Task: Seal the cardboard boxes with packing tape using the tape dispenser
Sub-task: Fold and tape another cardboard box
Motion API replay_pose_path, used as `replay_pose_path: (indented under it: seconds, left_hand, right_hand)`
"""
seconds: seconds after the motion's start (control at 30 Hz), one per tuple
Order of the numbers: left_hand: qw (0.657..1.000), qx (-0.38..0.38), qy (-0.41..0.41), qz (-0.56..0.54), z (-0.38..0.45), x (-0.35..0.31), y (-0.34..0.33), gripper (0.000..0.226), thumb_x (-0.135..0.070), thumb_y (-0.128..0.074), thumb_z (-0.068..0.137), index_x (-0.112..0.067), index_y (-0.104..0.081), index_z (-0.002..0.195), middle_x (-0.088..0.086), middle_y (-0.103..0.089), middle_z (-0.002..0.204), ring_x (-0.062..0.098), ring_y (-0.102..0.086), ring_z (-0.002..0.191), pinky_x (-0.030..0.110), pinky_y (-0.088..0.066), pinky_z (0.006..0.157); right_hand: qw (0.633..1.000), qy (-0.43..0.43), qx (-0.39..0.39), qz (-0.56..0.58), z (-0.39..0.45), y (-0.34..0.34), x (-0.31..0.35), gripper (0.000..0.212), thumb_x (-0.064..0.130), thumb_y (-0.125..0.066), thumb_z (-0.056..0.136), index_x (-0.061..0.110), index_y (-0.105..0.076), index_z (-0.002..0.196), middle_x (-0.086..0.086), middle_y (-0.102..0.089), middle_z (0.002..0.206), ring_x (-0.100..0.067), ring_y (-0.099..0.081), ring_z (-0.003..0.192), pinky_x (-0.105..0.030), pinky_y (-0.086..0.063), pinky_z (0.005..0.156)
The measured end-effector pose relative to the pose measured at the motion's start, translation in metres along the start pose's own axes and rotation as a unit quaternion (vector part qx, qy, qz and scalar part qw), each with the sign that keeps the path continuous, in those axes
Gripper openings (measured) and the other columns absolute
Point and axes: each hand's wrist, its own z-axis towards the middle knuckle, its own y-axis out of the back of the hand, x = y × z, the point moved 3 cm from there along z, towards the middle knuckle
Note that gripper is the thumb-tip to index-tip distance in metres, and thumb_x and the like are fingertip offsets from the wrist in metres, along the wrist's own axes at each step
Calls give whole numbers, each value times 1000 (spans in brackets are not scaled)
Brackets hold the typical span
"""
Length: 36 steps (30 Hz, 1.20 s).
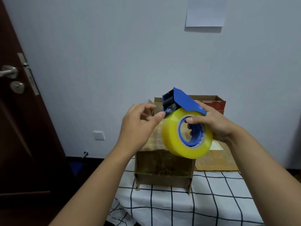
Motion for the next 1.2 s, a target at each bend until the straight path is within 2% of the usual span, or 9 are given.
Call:
replay_pose_path:
  seconds: [0.07,0.17,0.27,0.53,0.6,0.73,0.83,1.03,1.2]
  left_hand:
    - [997,4,-55,45,2,-11,-6,25,-42,-74,83,-33,-64,103,-11,-58,100,1,-61,88,16,-53,72]
    - [993,4,-93,74,5,-16,-10,32,-43,-74,84,-26,-65,109,-9,-57,103,3,-62,91,21,-56,71]
    - [987,-10,-111,116,4,-18,-14,34,-44,-74,84,-20,-65,107,-7,-58,100,6,-62,87,23,-55,71]
    - [963,-25,-189,191,-5,-23,-15,10,-19,-64,94,-10,-69,93,3,-66,88,16,-62,78,36,-56,67]
    - [969,-16,-163,184,-4,-21,-15,10,-18,-64,95,-12,-69,90,0,-66,86,13,-61,77,30,-53,67]
    - [994,-11,-39,101,-4,-13,-16,13,-24,-63,94,-25,-66,81,-10,-66,80,2,-61,78,10,-46,64]
    - [999,-9,7,52,-4,-10,-15,17,-26,-64,94,-31,-64,78,-15,-66,76,0,-61,76,9,-45,63]
    - [967,63,-157,191,0,-19,-7,9,-11,-60,96,-11,-62,87,-4,-55,83,10,-47,73,15,-36,64]
    - [927,120,-226,276,6,-19,6,10,-10,-52,99,-8,-56,90,3,-54,89,26,-54,72,43,-47,64]
  right_hand:
    - [1000,0,-1,2,1,-4,-2,57,28,-86,67,31,-65,120,-10,-67,97,-32,-64,82,-44,-57,70]
    - [1000,-4,-8,9,2,-8,-5,61,29,-87,66,31,-64,123,-13,-66,97,-35,-62,82,-49,-55,74]
    - [1000,-14,-8,3,1,-11,-7,62,29,-87,66,31,-64,123,-11,-67,97,-34,-63,80,-46,-57,70]
    - [1000,-20,-9,-3,4,-12,-14,55,32,-88,69,38,-66,119,-8,-69,98,-31,-64,80,-45,-58,72]
    - [1000,-23,-14,-8,4,-11,-16,56,33,-88,69,39,-66,119,-8,-69,100,-33,-64,82,-48,-57,74]
    - [999,-23,-23,-14,4,-11,-17,57,34,-89,67,40,-66,119,-8,-70,100,-33,-64,84,-50,-57,77]
    - [999,-22,-21,-12,4,-11,-16,56,34,-88,67,39,-66,118,-8,-70,98,-32,-64,82,-49,-57,75]
    - [999,-38,19,-21,2,-7,-10,56,30,-87,71,34,-65,123,-13,-67,98,-37,-61,82,-50,-54,75]
    - [997,-57,39,-23,0,-6,-7,56,32,-87,71,34,-66,123,-11,-67,96,-37,-59,83,-51,-52,77]
